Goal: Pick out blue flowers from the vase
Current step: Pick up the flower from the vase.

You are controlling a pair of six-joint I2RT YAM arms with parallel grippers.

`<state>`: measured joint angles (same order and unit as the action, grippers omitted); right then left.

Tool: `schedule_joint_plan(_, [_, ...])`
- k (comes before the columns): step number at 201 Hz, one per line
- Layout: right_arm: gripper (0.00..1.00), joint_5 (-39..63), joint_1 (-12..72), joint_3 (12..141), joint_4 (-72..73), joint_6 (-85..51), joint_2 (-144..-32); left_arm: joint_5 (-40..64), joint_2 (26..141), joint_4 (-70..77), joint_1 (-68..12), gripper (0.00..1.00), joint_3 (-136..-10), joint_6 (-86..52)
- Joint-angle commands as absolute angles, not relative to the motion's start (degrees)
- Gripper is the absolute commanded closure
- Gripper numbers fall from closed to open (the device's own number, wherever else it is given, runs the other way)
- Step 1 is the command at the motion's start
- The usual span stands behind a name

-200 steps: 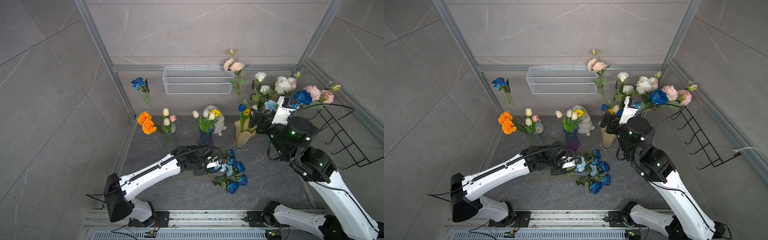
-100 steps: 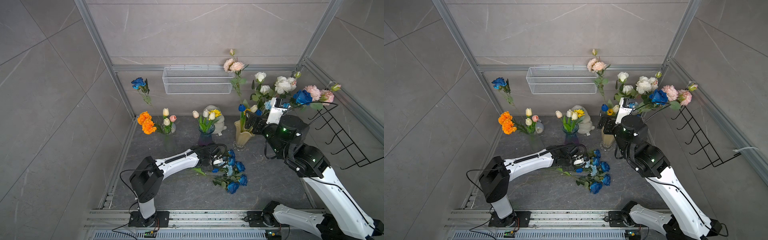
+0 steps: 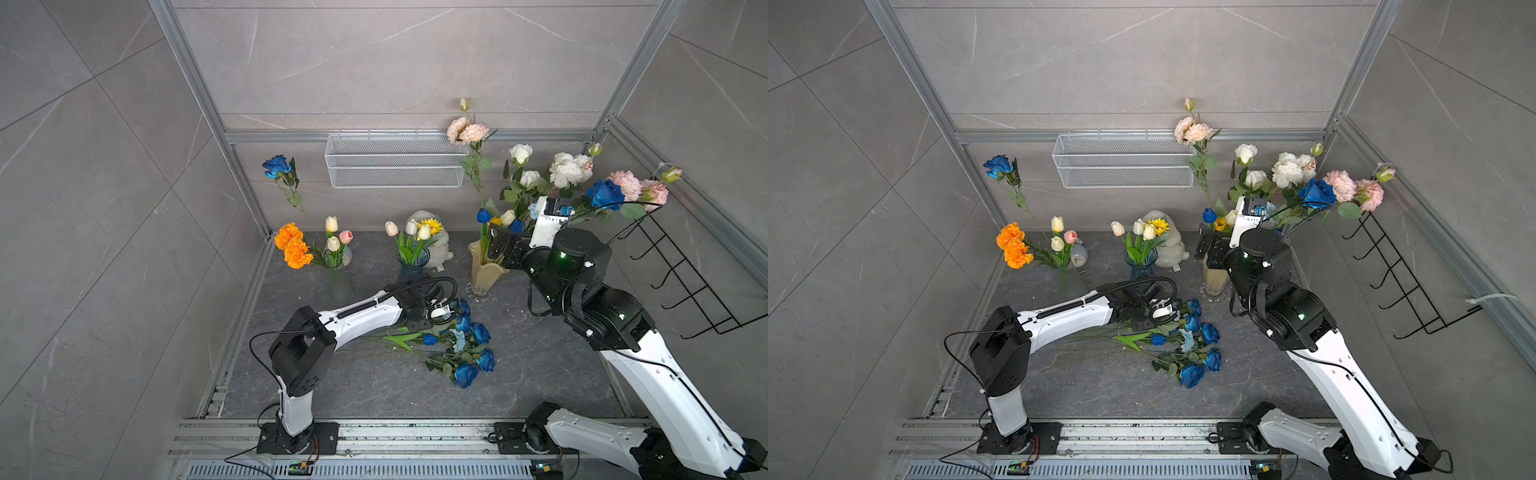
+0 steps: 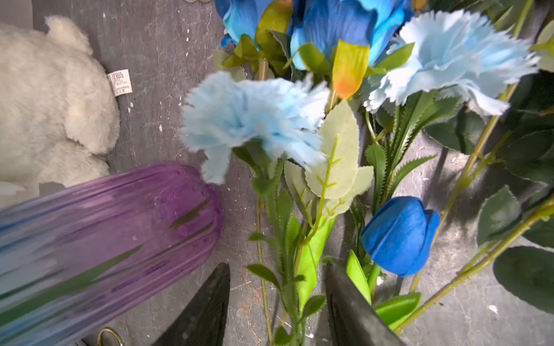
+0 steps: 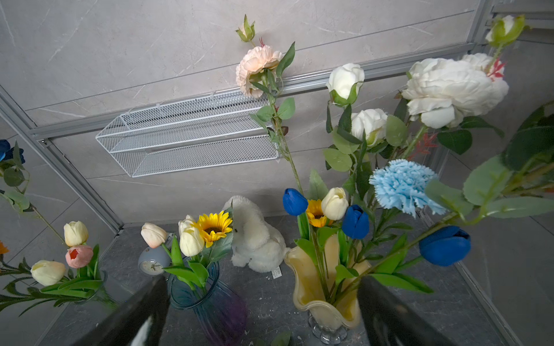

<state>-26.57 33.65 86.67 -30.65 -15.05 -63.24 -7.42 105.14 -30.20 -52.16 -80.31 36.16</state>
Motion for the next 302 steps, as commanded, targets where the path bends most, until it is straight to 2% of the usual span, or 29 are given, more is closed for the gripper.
schedule_joint_plan(1, [0.00, -22.91, 33.14, 88.20, -30.21, -15.64, -65.58, -7.64, 98.06, -29.77, -51.49, 0.43, -79.73, 35.13])
schedule_joint_plan(28, [0.00, -14.93, 32.96, 91.78, -29.10, -15.06, -70.66, -5.25, 91.24, -33.33, -49.37, 0.40, -81.72, 31.33])
schedule_joint_plan(49, [0.00, -9.22, 33.11, 100.25, -34.29, -14.25, -79.74, 1.28, 84.77, -34.05, -45.47, 0.36, -83.49, 25.17])
schedule_joint_plan(64, [0.00, -6.64, 34.02, 104.99, -35.28, -14.27, -85.21, 1.69, 80.55, -33.22, -42.68, 0.30, -84.04, 22.35])
schedule_joint_plan(74, [0.00, -5.85, 35.30, 106.49, -33.25, -14.24, -87.41, 4.07, 78.34, -33.91, -39.41, 0.28, -85.45, 20.05])
schedule_joint_plan(95, [0.00, -3.59, 38.36, 112.68, -32.58, -14.83, -93.76, 14.02, 75.49, -34.78, -27.33, 0.26, -89.03, 13.04])
schedule_joint_plan(146, [0.00, 2.63, 47.35, 126.60, -32.87, -18.70, -111.15, 27.26, 81.76, -41.78, -8.10, 0.24, -105.40, 5.96])
schedule_joint_plan(189, [0.00, 3.94, 47.90, 130.18, -31.01, -24.96, -119.31, 33.47, 86.44, -40.64, 4.02, 0.22, -111.91, -0.68])
schedule_joint_plan(232, [0.00, 3.45, 47.93, 133.86, -34.46, -25.97, -125.13, 34.12, 93.74, -46.75, 9.00, 0.22, -120.31, -0.47])
schedule_joint_plan(302, [0.00, 6.00, 47.68, 135.92, -31.34, -29.75, -131.42, 30.53, 97.67, -43.84, 9.02, 0.24, -118.92, 0.45])
